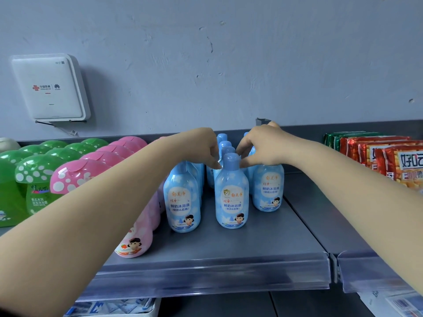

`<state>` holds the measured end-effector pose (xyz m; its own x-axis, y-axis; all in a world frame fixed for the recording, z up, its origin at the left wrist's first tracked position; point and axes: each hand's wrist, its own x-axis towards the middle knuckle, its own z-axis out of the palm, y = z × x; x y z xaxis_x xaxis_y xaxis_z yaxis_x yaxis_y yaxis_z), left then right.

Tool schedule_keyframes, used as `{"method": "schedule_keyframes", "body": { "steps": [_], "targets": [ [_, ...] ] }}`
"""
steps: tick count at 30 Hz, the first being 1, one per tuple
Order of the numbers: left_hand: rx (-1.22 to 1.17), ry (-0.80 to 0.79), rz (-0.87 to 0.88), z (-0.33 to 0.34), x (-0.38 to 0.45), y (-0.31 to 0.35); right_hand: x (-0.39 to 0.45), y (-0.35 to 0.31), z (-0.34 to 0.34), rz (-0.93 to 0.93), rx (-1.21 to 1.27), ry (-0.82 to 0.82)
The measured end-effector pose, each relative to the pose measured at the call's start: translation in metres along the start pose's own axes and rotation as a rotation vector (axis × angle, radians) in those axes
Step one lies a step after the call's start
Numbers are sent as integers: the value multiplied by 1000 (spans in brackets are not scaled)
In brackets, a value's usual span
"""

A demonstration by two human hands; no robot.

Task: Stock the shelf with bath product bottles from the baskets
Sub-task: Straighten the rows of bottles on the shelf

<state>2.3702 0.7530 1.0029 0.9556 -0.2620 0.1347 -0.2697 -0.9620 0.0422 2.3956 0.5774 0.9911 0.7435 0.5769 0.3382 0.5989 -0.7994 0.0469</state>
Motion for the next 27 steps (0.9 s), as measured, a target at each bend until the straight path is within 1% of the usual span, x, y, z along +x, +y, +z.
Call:
{"method": "schedule_keyframes", "body": {
  "steps": [2,4,6,8,11,14,17,20,24,27],
  "targets": [
    [-49,76,26,0,-6,-2,-11,1,-7,-1,41,103],
    [-102,79,44,1,-17,-2,-25,1,-10,-5,119,141],
    [-87,51,34,2,-29,1,-37,-2,-7,-28,111,88],
    [9,42,34,6,-37,8,-42,-8,2,-46,46,34],
    [82,107,33,9,-45,17,-43,-15,12,-57,90,17],
    [54,139,36,11,-48,18,-42,-16,11,-66,94,-15],
    [48,118,20,13,-46,15,-40,-14,11,-72,99,-56],
    [-3,80,10,13,-45,13,-38,-17,9,-39,110,-108],
    [-10,58,12,13,-45,13,-37,-19,8,-27,84,-120],
    [-7,46,6,12,-45,13,-37,-19,8,-19,109,-131]
  ]
}}
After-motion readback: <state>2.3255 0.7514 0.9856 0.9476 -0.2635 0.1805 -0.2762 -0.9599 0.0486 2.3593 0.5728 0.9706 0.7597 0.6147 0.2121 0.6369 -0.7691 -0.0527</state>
